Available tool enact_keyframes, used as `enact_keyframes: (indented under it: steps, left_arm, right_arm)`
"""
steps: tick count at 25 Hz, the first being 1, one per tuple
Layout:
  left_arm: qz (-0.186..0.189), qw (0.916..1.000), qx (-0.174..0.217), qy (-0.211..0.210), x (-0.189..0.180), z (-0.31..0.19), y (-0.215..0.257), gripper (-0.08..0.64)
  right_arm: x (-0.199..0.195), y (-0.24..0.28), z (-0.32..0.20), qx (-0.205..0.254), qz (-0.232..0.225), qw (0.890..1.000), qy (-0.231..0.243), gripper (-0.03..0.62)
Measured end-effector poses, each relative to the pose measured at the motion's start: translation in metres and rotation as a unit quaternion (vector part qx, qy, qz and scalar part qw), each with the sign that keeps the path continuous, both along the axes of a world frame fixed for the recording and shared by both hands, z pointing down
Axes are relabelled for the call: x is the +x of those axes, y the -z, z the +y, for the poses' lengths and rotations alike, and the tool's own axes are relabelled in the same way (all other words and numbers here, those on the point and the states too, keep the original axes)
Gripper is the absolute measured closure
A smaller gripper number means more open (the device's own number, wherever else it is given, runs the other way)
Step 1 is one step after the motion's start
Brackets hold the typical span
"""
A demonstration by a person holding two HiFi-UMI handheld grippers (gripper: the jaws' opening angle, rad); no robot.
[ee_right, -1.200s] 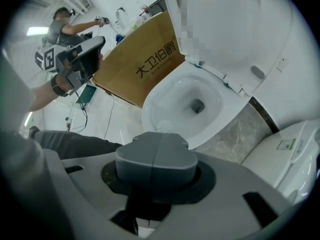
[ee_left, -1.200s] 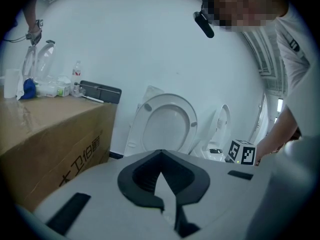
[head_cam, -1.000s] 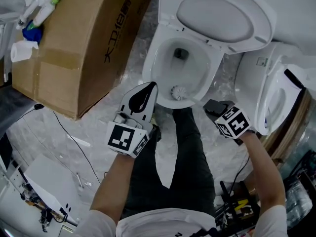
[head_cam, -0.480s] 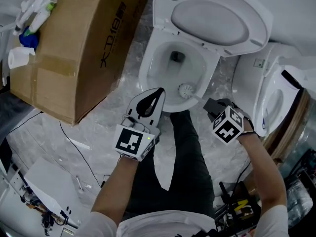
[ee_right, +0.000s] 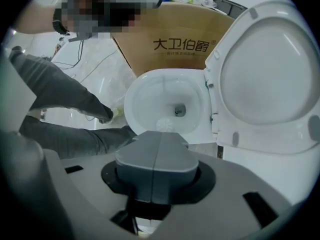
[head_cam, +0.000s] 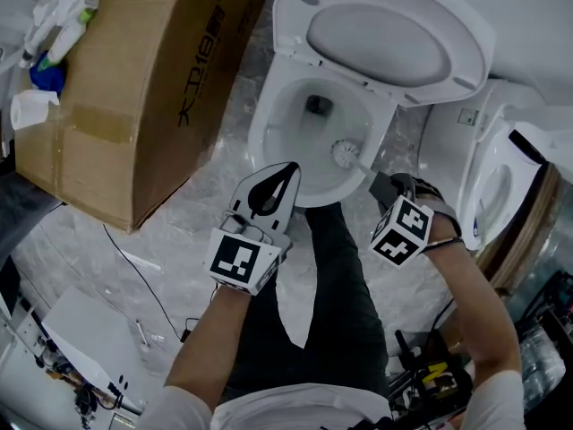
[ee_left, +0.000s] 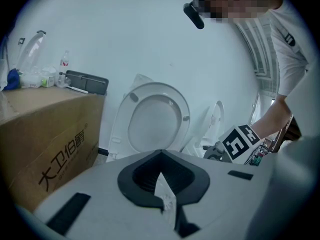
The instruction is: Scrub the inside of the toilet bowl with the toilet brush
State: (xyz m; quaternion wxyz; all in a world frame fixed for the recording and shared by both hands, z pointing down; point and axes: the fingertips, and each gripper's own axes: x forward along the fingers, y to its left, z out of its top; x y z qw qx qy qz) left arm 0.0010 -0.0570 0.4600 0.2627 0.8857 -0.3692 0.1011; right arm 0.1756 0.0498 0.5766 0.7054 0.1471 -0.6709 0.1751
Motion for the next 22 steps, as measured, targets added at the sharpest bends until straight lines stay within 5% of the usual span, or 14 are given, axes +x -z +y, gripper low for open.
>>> enact_keyframes:
  steps: [10, 22]
  left_arm:
    - [0.001, 0.9999, -0.003, 0.010, -0.006, -0.005, -0.005, 0.552]
    - [-0.001, 0.9999, -0.005, 0.010, -0.002, -0.009, -0.011, 0.552]
  right_arm:
    - [0.015, 0.000, -0.036, 0.078, 0.072, 0.992, 0.066, 0.436]
    - [0.021, -0.005, -0.056, 0.144, 0.065, 0.985, 0.075, 0.437]
